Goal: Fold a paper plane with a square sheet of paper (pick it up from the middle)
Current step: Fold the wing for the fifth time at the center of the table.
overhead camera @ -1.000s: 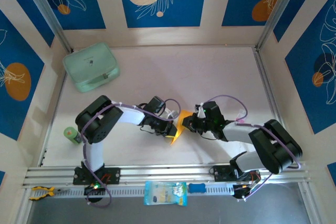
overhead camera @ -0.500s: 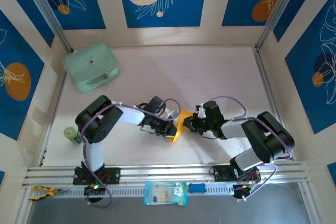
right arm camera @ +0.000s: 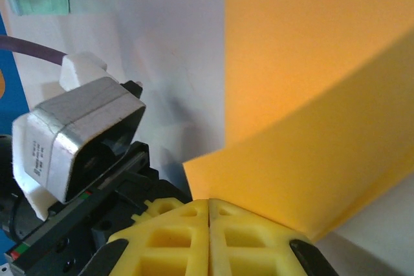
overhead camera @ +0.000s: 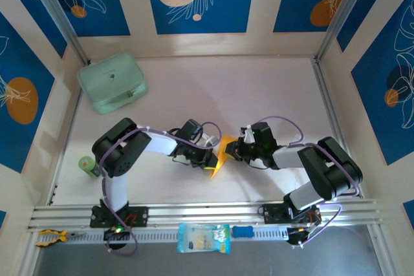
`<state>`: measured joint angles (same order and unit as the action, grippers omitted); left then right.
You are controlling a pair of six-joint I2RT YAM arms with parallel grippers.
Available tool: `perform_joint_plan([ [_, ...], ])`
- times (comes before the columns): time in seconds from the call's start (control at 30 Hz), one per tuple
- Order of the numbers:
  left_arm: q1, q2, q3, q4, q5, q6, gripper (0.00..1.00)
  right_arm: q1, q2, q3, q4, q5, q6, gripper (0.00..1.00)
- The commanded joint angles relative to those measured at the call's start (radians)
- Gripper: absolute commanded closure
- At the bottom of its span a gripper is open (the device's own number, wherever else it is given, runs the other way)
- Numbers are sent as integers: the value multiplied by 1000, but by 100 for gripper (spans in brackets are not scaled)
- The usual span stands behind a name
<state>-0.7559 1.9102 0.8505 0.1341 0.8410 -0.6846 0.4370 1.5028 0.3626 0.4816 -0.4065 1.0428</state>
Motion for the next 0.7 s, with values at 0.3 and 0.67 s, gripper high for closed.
perform_joint_plan([
  [0.3, 37, 0, -33, -48, -106, -15, 100, -6, 113, 44, 19, -38, -35, 93],
  [0.67, 39, -18, -25, -93, -103, 30, 87, -14, 177, 39, -34, 13, -11, 93],
])
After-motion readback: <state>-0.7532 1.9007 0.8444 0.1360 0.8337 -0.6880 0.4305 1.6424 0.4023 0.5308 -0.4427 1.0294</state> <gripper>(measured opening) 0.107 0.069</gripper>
